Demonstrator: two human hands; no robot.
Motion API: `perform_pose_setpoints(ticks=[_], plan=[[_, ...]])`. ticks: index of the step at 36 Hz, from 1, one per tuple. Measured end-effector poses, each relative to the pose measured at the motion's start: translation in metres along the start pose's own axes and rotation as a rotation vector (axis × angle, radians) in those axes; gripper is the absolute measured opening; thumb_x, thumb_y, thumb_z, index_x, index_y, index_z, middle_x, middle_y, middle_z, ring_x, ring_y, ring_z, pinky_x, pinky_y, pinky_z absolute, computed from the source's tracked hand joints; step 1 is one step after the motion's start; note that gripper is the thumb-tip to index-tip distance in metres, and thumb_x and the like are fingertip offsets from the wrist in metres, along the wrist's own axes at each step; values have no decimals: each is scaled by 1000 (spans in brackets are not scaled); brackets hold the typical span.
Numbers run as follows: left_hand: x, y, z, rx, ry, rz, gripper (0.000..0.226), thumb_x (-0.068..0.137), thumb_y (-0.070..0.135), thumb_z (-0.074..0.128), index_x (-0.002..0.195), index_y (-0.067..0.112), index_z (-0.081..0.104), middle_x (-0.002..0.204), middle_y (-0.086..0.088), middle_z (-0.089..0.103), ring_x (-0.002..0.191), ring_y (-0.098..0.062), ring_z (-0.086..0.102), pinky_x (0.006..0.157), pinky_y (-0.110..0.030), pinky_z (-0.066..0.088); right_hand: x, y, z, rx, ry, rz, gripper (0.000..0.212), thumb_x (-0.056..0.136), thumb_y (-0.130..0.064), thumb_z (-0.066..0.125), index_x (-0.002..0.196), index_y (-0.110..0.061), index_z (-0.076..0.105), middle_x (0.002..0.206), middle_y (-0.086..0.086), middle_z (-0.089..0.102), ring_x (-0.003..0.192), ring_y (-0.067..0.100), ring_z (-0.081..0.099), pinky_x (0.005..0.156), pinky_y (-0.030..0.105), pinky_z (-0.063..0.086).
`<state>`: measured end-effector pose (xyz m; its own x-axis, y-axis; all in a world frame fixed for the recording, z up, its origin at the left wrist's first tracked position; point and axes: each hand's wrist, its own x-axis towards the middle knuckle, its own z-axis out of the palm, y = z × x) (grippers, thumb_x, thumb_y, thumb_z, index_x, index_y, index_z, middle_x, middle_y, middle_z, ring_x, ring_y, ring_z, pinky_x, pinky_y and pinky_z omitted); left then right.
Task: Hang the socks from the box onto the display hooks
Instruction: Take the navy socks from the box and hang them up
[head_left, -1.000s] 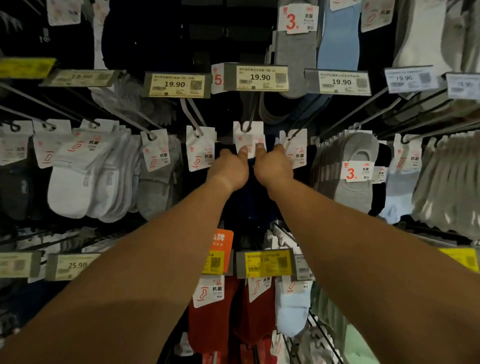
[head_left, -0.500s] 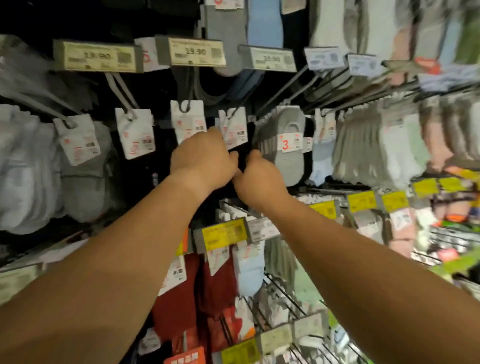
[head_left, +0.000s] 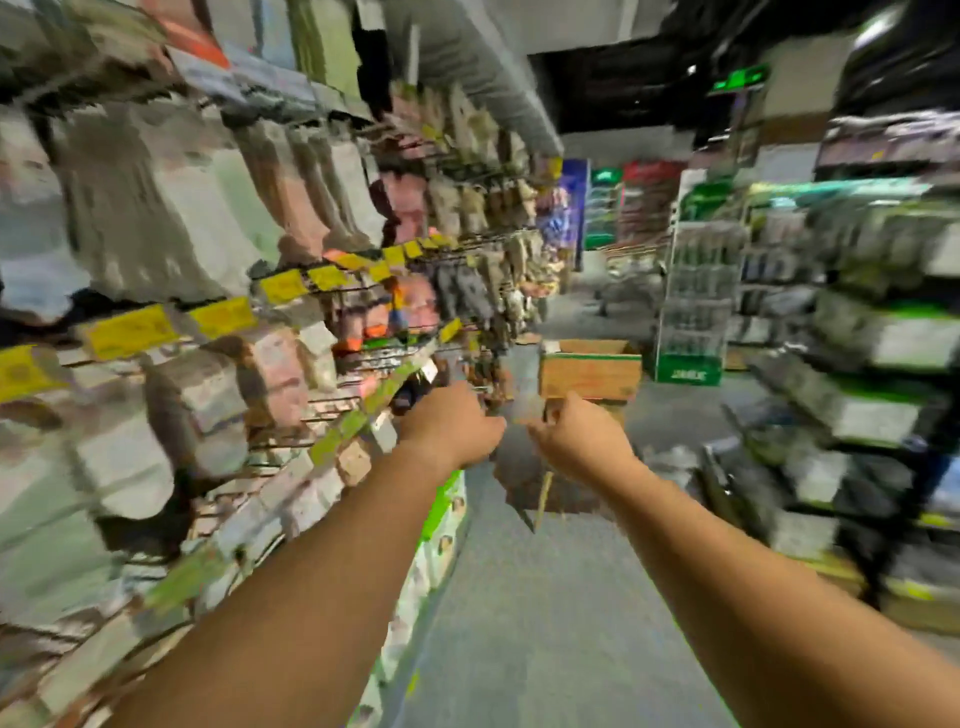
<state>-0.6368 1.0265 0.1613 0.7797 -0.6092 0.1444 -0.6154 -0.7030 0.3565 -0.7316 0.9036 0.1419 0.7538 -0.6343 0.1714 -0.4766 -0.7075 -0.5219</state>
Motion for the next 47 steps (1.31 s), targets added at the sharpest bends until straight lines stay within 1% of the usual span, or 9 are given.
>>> perform_pose_setpoints(ticks=[6, 12, 17, 21, 24, 32, 36, 44, 47], plan=[[63, 89, 75, -66, -155, 77, 33, 96, 51, 55, 90, 19, 50, 111, -12, 65, 105, -34, 61, 72, -32, 40, 59, 106, -16, -26, 24, 175, 51, 87, -53, 51, 121, -15, 54, 117, 11, 66, 103, 33, 64, 83, 38, 54], [128, 124, 131, -85, -228, 31, 30, 99, 51, 52, 99, 21, 52, 118, -7, 66, 111, -30, 62, 73, -29, 41, 127, 159, -3, -22, -24, 212, 48, 84, -50, 53, 116, -14, 57, 112, 10, 68, 100, 32, 65, 75, 35, 51], [203, 121, 173, -102, -232, -25, 41, 94, 53, 56, 72, 20, 48, 97, -11, 70, 80, -30, 59, 57, -32, 35, 193, 188, 23, -29, -86, 187, 55, 82, -53, 47, 120, -15, 57, 115, 9, 66, 100, 31, 64, 67, 31, 45], [270, 114, 194, -115, -225, -56, 37, 95, 53, 55, 101, 17, 56, 116, -10, 66, 109, -34, 61, 74, -33, 42, 257, 202, 41, -31, -92, 207, 48, 90, -49, 51, 119, -10, 53, 116, 11, 64, 104, 32, 62, 71, 33, 46], [327, 106, 210, -124, -211, -64, 35, 95, 53, 54, 97, 18, 54, 116, -11, 66, 112, -35, 60, 76, -34, 41, 308, 211, 55, -21, -107, 248, 46, 93, -48, 52, 119, -11, 51, 119, 11, 62, 107, 31, 61, 80, 35, 49], [476, 95, 234, -183, -186, -96, 38, 96, 52, 53, 90, 15, 57, 79, -1, 55, 87, -31, 58, 69, -33, 40, 453, 231, 80, 56, -94, 320, 40, 93, -45, 51, 114, -11, 55, 117, 10, 64, 104, 30, 61, 77, 33, 46], [543, 93, 258, -209, -191, -114, 45, 95, 51, 54, 69, 14, 54, 67, -5, 56, 77, -32, 60, 60, -33, 36, 514, 245, 101, 79, -133, 352, 45, 92, -47, 51, 119, -11, 55, 121, 10, 64, 109, 31, 60, 86, 35, 51], [689, 96, 325, -202, -187, -129, 52, 96, 50, 54, 101, 0, 69, 103, -21, 70, 95, -37, 67, 65, -37, 45, 665, 290, 141, 131, -156, 378, 41, 92, -49, 53, 117, -17, 58, 118, 5, 65, 107, 26, 61, 86, 34, 50], [741, 100, 346, -213, -203, -158, 40, 97, 47, 53, 81, 12, 61, 88, -15, 67, 91, -34, 66, 61, -34, 38, 720, 312, 154, 142, -188, 371, 40, 92, -49, 53, 120, -19, 55, 120, 4, 64, 108, 25, 61, 89, 35, 51]])
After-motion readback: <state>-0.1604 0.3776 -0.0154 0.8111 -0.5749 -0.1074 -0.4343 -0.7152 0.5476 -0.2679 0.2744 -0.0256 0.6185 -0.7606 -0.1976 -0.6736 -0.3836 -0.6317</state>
